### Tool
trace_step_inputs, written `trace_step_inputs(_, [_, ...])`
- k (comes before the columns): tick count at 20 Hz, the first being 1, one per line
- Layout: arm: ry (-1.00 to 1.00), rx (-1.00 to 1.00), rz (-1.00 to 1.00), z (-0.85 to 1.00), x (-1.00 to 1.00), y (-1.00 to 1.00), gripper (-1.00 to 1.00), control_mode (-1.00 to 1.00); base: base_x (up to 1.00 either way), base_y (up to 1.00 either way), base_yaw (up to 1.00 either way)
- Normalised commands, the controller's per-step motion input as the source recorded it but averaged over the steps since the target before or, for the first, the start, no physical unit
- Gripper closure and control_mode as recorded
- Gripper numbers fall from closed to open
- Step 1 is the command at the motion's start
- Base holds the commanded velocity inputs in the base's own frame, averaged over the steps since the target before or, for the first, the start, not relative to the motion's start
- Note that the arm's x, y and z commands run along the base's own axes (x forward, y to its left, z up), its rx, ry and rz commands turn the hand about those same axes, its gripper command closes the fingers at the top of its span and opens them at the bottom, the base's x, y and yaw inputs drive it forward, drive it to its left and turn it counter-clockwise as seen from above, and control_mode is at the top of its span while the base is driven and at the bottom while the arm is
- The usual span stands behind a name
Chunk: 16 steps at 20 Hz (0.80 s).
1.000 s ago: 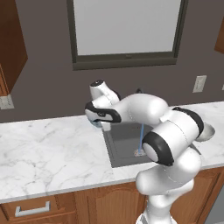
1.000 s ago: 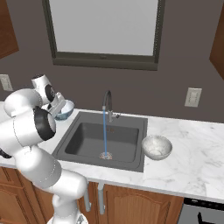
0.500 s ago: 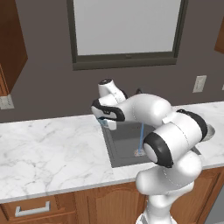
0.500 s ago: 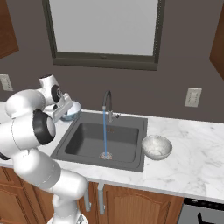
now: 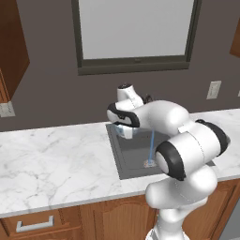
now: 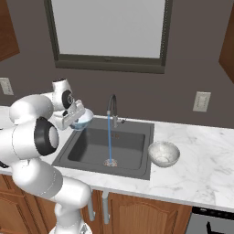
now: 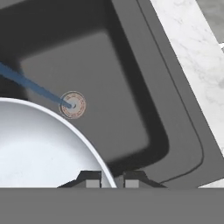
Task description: Rinse each bowl for a few seconds and place them down in the sink or on the counter.
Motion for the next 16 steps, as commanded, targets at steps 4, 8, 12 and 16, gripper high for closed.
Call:
trace_step_inputs(4, [0.04,0.00,-0.15,-0.08,-0.05,-0.26,1.00,-1.00,0.00,0.00,0.00])
trace_step_inputs(8, [0.02,0.00,-0.15,-0.07,-0.06,-0.21,1.00,-1.00,0.00,0.00,0.00])
trace_step_inputs(12, [0.02,-0.02,-0.16,-0.07,-0.04,-0.17,1.00,-1.00,0.00,0.00,0.00])
trace_step_inputs(16, [0.04,-0.03,-0.17,-0.10,0.00,-0.17,1.00,-1.00,0.00,0.00,0.00])
